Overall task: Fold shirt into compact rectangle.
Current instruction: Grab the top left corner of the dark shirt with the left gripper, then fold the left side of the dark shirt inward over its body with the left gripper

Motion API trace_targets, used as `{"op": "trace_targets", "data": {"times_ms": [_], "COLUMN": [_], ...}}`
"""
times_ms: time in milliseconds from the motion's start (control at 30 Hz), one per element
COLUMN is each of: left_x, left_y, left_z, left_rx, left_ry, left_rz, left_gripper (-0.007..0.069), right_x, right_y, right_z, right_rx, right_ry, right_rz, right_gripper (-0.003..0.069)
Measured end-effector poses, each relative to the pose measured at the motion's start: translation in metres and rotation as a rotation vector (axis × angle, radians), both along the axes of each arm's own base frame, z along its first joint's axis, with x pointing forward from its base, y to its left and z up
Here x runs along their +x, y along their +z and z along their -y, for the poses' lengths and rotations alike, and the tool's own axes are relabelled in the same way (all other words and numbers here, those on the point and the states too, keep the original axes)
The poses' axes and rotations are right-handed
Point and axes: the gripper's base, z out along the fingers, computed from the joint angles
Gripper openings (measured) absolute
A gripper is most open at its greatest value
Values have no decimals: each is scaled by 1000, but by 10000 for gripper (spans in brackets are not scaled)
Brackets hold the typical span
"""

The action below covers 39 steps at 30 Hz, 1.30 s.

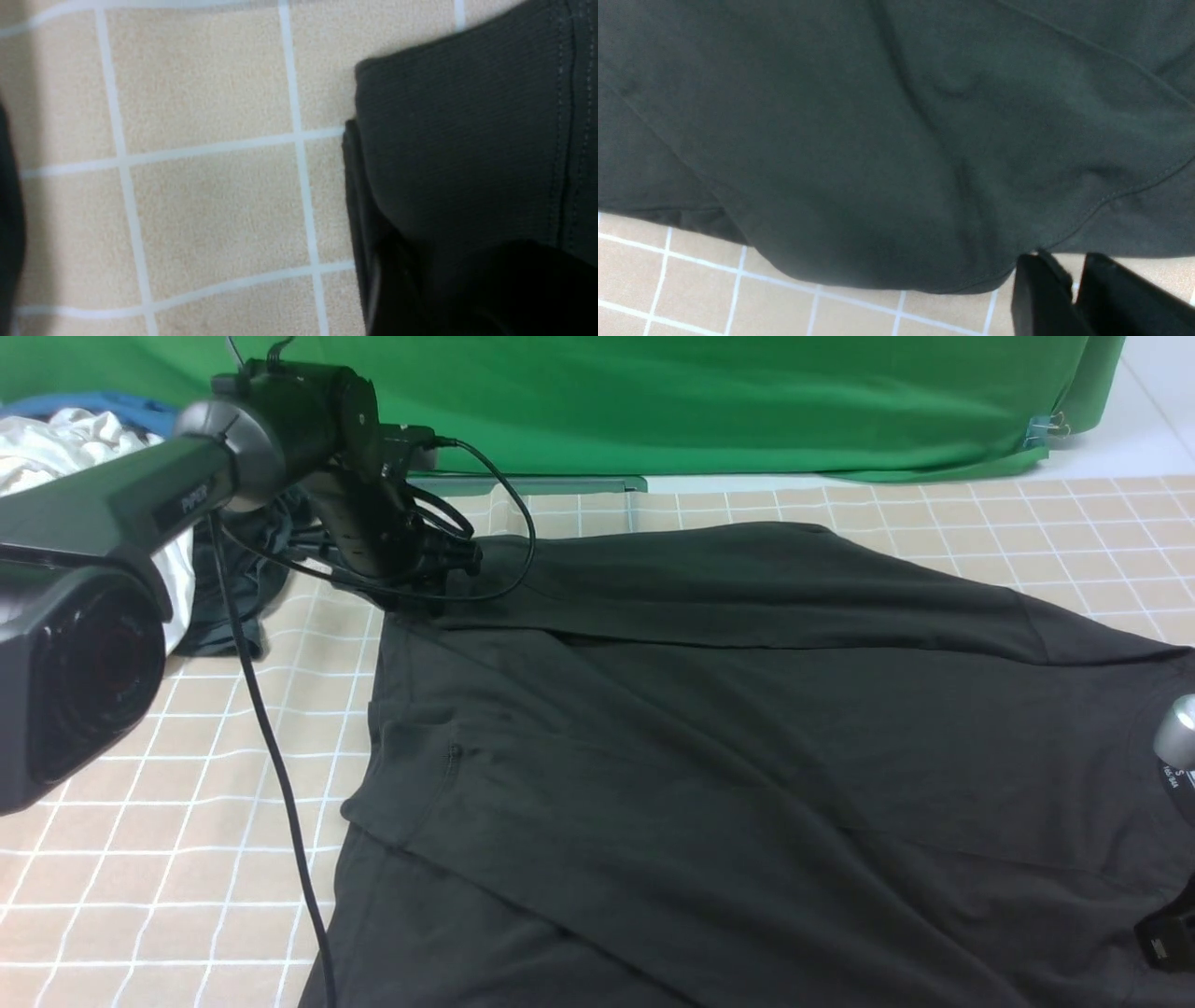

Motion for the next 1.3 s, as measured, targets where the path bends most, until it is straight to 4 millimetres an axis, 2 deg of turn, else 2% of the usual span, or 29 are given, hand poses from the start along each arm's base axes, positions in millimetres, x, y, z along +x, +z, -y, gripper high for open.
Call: {"op": "trace_targets", "data": {"times_ms": [167,233,433,533,867,1033,1167,1300], "left_x": [0,0,-2,-5,-21,-40,-54,-82], "left_y": [0,1,10,31,78,96,109,118], "left_z": [1,1,0,-1,2,2,2,4], "left_rx": [11,15,28,26,-53,-72,-74,-88], "left_ry": [-59,-71,-82,-83,-71,-81,-83,-47], "left_rz": [5,7,11,41,47,-62,-70,-109], "left_gripper": [98,53,52,52,52,52,52,52], "right_x": [0,1,1,1,3,8,12,17], "right_y": [0,0,0,0,1,1,0,-3], "right_z": [0,0,0,0,0,2,3,4], "right_rx": [0,0,0,0,1,-23,-40,-48], "right_ry": [-1,-2,-2,-2,-8,-13,-15,-17], "right_rz": [4,9,11,12,36,77,87,89], "right_gripper": [164,164,164,167,180,183,183,185]}}
